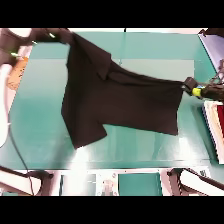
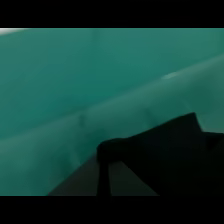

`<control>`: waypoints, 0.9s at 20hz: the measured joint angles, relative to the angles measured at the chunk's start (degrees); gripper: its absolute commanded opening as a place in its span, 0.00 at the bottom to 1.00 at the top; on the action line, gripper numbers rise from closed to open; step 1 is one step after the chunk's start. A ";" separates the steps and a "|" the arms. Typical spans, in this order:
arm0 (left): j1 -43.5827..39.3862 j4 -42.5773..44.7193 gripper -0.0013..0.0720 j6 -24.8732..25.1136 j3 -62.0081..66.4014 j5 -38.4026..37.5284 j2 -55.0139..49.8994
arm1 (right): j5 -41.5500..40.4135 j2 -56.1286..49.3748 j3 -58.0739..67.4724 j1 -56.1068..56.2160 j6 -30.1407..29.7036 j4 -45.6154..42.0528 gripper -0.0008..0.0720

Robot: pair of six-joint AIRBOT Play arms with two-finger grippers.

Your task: Fold the shirts.

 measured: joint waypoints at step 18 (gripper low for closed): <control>16.59 2.69 0.05 -13.16 -0.59 -40.96 3.63 | 21.18 5.31 0.92 -14.97 0.59 -4.02 0.03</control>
